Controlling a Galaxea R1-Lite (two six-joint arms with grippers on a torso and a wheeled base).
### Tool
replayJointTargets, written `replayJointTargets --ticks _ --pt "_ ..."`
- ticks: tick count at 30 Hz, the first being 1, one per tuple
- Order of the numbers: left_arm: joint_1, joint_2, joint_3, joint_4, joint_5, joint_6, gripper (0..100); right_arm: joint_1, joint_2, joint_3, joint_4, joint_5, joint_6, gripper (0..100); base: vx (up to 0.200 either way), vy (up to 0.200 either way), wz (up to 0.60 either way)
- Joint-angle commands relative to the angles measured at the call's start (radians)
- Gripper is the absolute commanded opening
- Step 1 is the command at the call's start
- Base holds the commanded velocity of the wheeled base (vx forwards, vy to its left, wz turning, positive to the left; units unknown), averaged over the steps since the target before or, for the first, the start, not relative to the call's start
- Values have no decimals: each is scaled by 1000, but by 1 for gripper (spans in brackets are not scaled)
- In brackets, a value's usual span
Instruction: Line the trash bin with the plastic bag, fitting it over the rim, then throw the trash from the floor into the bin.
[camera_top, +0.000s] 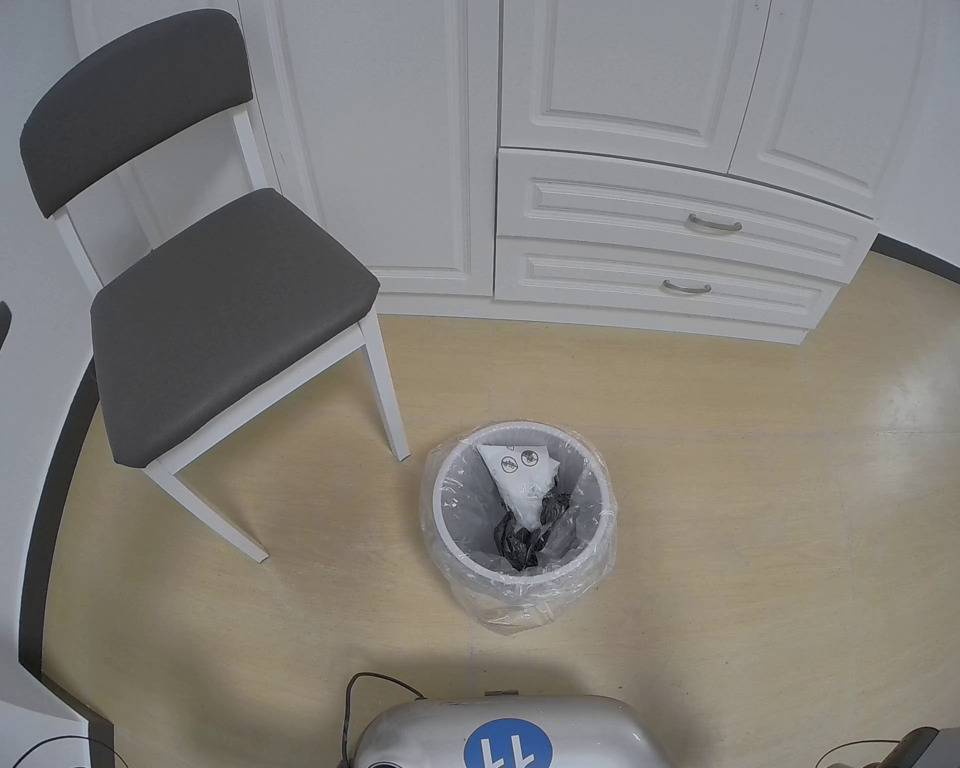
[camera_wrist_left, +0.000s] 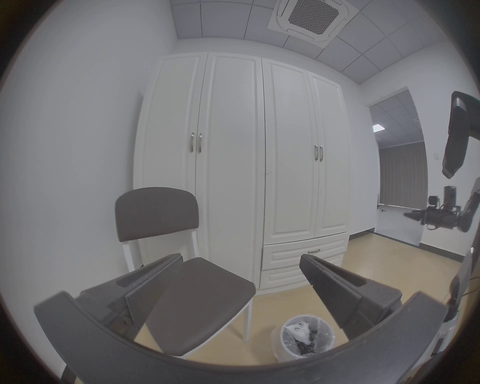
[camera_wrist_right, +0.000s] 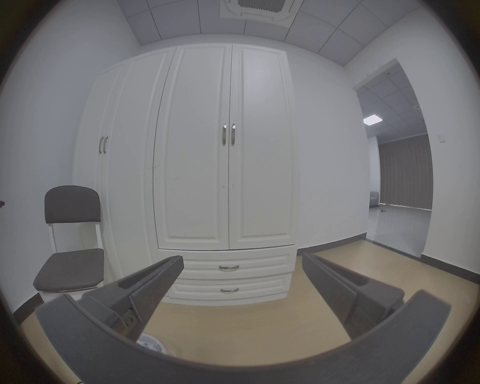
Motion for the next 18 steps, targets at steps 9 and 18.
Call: replayJointTargets --ticks 9,18 --pt "125 -186 -50 169 -2 39 100 -112 -414 44 218 27 -37 100 0 0 0" --pt "152 -257 -44 206 -2 39 100 -181 -578 49 313 29 -36 100 0 0 0"
